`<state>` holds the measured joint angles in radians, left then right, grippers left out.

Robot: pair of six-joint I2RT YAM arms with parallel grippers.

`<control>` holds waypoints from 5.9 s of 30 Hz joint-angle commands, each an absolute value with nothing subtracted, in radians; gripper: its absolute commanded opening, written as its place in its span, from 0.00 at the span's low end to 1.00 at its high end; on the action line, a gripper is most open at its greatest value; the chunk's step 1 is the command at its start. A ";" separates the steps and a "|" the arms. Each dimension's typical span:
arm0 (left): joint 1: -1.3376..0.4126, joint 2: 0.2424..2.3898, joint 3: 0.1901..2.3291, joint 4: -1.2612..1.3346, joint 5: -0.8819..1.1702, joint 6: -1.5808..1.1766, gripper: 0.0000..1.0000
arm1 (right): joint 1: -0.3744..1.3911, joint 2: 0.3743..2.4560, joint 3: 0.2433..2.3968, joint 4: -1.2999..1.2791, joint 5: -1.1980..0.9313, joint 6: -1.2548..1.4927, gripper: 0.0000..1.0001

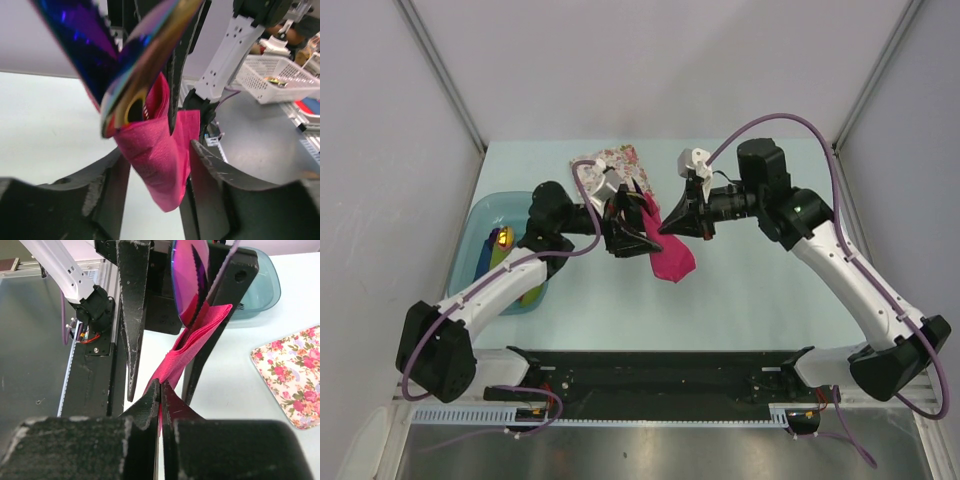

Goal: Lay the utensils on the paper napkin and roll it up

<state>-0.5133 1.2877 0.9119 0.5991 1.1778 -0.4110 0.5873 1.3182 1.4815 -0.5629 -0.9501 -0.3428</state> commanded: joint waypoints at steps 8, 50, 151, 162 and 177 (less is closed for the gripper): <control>-0.522 1.318 0.885 0.966 1.150 -0.707 0.26 | 0.597 1.232 1.462 -0.385 -0.893 -0.279 0.00; -0.385 1.278 1.003 1.103 1.178 -1.003 0.00 | 0.396 1.273 1.417 -0.577 -0.960 -0.208 0.00; -0.402 1.272 1.063 0.960 0.930 -0.959 0.00 | 0.630 1.247 1.285 0.020 -0.798 0.136 0.51; -0.403 1.264 1.049 0.989 0.953 -0.969 0.00 | 0.672 1.235 1.281 -0.029 -0.819 0.134 0.19; -0.411 1.264 1.028 1.051 0.993 -1.019 0.00 | 0.692 1.267 1.328 -0.095 -0.818 0.097 0.36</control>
<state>-0.4034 1.2793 1.0264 0.9474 1.0111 -0.9878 0.6746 1.2518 1.2877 -0.0734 -0.7841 0.1135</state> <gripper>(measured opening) 0.128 0.380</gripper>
